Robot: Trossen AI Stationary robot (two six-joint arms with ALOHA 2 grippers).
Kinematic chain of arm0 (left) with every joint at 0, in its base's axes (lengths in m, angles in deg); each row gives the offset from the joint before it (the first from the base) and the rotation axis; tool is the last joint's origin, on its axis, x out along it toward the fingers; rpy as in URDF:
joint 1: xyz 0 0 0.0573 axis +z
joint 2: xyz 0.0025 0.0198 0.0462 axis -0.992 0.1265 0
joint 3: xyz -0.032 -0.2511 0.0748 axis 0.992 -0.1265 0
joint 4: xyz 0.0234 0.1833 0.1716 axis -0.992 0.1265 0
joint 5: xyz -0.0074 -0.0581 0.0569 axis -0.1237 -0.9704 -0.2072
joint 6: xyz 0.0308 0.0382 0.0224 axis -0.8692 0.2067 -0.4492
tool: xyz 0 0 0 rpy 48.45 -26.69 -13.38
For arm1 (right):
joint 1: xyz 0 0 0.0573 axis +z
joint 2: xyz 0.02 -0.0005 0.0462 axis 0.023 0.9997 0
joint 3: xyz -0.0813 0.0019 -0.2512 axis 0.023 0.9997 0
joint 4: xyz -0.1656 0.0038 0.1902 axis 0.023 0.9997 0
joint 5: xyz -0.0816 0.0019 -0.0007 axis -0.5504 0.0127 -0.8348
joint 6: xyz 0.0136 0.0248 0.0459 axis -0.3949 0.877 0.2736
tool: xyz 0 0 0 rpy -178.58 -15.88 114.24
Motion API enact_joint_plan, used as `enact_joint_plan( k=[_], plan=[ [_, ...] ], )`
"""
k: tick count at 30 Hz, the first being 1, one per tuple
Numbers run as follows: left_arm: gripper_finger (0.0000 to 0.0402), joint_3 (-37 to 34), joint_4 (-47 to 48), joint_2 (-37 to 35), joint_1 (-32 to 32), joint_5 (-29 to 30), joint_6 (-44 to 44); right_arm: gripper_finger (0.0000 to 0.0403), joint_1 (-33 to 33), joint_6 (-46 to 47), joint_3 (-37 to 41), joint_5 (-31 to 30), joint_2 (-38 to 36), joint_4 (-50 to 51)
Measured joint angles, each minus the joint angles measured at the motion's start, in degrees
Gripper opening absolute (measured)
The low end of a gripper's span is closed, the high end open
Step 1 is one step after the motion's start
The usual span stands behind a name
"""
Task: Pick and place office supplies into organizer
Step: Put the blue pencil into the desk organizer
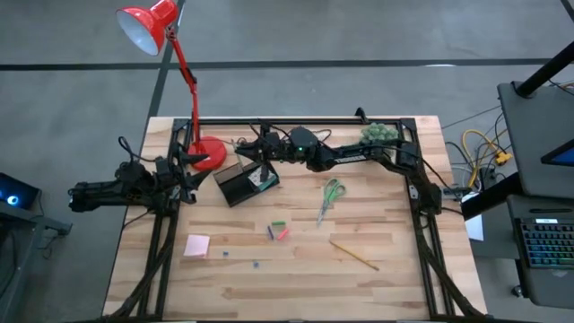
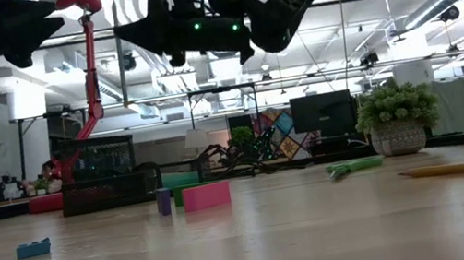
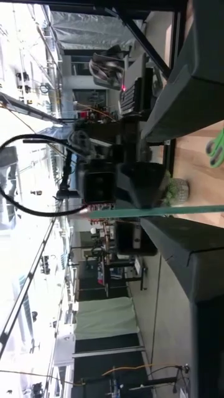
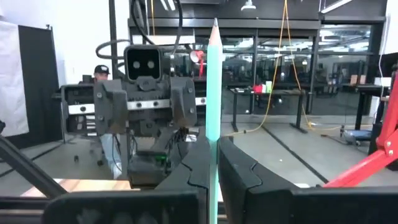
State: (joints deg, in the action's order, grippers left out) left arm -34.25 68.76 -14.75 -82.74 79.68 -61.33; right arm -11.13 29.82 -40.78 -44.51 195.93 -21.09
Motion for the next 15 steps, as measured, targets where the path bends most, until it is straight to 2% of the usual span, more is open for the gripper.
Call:
enact_joint_plan(
  k=[15],
  plan=[
    [0.0196, 0.00, -0.34, 0.00, 0.00, -0.02, 0.00, 0.0008, 0.04, -2.19, 0.06, -0.01, 0.79, -5.79]
  ],
)
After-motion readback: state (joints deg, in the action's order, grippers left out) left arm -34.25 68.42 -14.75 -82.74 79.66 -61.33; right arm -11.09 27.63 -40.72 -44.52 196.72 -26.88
